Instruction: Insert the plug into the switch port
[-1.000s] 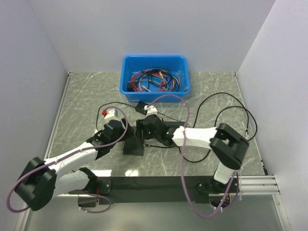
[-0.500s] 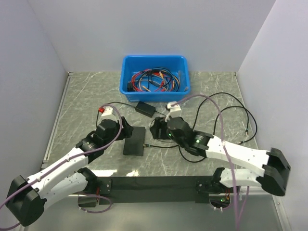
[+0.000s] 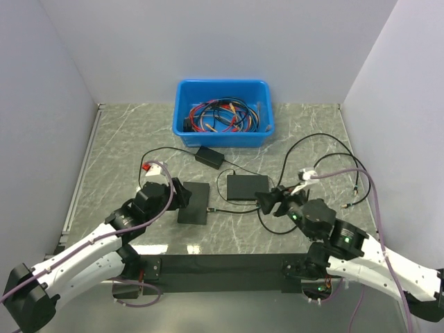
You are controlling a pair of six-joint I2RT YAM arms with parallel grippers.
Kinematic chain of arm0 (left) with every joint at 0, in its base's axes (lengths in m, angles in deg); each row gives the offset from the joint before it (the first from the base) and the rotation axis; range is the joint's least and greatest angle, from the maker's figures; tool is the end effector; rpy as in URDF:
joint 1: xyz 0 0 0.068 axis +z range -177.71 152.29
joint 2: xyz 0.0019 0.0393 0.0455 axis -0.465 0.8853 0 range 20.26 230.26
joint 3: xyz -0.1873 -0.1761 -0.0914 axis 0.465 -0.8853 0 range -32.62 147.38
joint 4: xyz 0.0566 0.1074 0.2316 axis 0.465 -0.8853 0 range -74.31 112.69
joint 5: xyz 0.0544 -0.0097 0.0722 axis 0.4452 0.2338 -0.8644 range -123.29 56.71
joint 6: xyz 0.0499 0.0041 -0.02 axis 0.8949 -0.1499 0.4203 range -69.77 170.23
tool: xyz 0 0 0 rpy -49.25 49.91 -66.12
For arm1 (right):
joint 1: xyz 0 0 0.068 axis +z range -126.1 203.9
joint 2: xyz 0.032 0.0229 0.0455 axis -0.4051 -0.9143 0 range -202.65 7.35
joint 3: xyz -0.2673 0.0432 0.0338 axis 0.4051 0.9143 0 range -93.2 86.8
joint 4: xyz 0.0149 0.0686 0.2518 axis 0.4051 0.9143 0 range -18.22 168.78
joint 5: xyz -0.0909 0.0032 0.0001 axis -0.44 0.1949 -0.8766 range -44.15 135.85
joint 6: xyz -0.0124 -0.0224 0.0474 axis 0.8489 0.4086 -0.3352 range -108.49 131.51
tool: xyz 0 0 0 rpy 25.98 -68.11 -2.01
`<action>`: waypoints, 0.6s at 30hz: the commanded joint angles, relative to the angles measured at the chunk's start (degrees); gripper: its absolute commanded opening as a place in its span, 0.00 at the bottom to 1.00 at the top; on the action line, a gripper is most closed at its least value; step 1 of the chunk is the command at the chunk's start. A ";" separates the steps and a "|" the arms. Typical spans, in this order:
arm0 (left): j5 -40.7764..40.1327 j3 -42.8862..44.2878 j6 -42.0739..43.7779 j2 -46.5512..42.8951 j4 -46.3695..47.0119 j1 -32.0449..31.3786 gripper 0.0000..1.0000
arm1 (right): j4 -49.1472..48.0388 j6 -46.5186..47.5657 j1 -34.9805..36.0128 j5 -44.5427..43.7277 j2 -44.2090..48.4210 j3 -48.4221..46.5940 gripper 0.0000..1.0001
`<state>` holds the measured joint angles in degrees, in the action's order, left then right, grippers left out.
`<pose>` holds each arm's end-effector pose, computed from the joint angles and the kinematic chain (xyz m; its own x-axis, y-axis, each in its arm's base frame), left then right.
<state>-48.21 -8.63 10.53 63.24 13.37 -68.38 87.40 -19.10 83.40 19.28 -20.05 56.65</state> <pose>0.1376 -0.1062 0.2191 -0.5692 -0.3248 -0.7553 0.1224 0.8750 -0.4685 0.0800 0.1044 0.2832 -0.3770 0.2574 -0.8897 -0.4154 0.8116 0.4108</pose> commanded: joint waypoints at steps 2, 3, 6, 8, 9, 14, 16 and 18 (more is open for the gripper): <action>-1.17 -0.52 1.47 -2.20 2.38 -1.08 0.70 | 3.19 0.02 0.35 -3.67 4.98 0.80 0.73; -1.25 -0.61 1.38 -2.37 2.29 -1.17 0.70 | 4.06 -0.24 0.44 -3.75 5.07 0.71 0.73; -1.25 -0.52 1.21 -2.11 2.03 -1.43 0.69 | 5.65 -1.12 0.35 -4.11 4.37 0.01 0.72; -1.52 -0.35 1.21 -1.94 1.85 -1.52 0.69 | 6.35 -1.55 0.44 -4.19 3.76 -0.43 0.73; -1.52 -0.35 1.21 -1.94 1.76 -1.61 0.69 | 7.49 -1.91 0.44 -4.46 3.58 -0.52 0.73; -1.61 -0.43 1.21 -1.76 1.94 -1.87 0.69 | 8.38 -2.88 0.35 -4.64 4.80 0.00 0.72; -1.78 -0.35 1.29 -1.15 1.77 -1.79 0.69 | 8.38 -2.88 0.35 -4.90 5.33 0.09 0.72; -1.96 -0.08 1.29 -0.80 1.76 -1.87 0.69 | 8.29 -2.88 0.35 -4.81 5.34 0.09 0.72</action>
<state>-48.88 -9.00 10.61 62.06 13.44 -69.93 95.79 -21.44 83.40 16.26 -15.39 57.04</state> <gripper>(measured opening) 0.689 0.721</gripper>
